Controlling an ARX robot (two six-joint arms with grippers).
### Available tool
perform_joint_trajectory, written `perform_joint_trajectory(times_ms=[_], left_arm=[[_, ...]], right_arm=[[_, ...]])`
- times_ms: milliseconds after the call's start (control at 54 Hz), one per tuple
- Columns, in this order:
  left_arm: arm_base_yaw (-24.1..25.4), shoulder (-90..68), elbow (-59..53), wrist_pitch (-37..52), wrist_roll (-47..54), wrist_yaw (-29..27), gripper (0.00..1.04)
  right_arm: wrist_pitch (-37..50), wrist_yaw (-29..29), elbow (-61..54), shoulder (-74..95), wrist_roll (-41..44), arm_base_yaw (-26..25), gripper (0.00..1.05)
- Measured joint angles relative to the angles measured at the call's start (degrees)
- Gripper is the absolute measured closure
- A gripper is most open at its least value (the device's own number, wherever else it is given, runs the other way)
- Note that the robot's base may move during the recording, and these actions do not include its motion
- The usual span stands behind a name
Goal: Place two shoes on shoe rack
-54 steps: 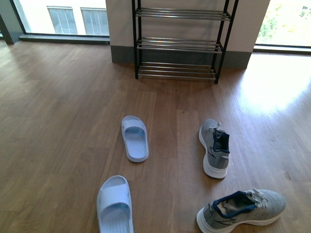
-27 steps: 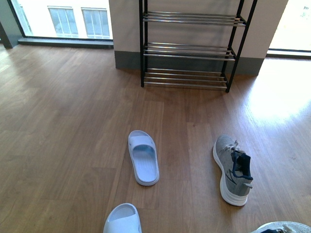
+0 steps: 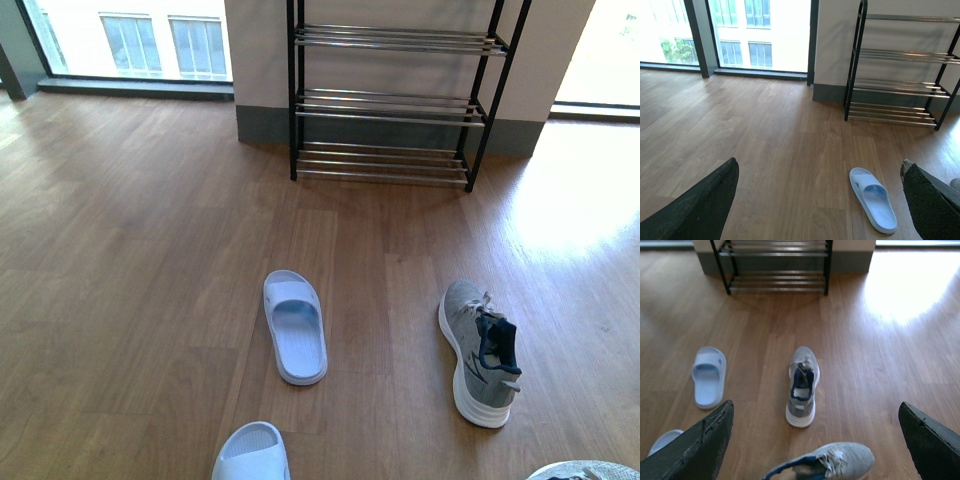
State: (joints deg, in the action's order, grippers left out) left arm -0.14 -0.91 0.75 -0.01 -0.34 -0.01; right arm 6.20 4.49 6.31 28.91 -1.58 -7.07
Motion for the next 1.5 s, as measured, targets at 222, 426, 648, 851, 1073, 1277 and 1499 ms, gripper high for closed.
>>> perform_joint_trajectory(times_ms=[222,426,648,851,1073,1277,1499], left_arm=[[0.0,0.0,0.0,0.0,0.0,0.0,0.09],[0.0,0.0,0.0,0.0,0.0,0.0,0.09],[0.0,0.0,0.0,0.0,0.0,0.0,0.09],[0.0,0.0,0.0,0.0,0.0,0.0,0.09],[0.0,0.0,0.0,0.0,0.0,0.0,0.09],[0.0,0.0,0.0,0.0,0.0,0.0,0.09],[0.0,0.0,0.0,0.0,0.0,0.0,0.09]], right_arm=[[23.8,-0.8,9.3,53.1,2.0,-8.0,0.09],[27.0,0.8,16.9,81.7,-2.8,-9.0,0.09],[26.8,-0.3,24.8,102.0,-11.2,-9.1,0.09],[23.4,-3.1,32.1,109.6,-18.6,-7.7,0.09],[21.4,-3.5,37.8,116.0,-21.3,-6.4,0.09],[20.8,-4.2,42.1,119.5,-22.7,-7.1,0.09],[20.8,-5.5,44.6,123.6,-23.5,-8.1,0.09]])
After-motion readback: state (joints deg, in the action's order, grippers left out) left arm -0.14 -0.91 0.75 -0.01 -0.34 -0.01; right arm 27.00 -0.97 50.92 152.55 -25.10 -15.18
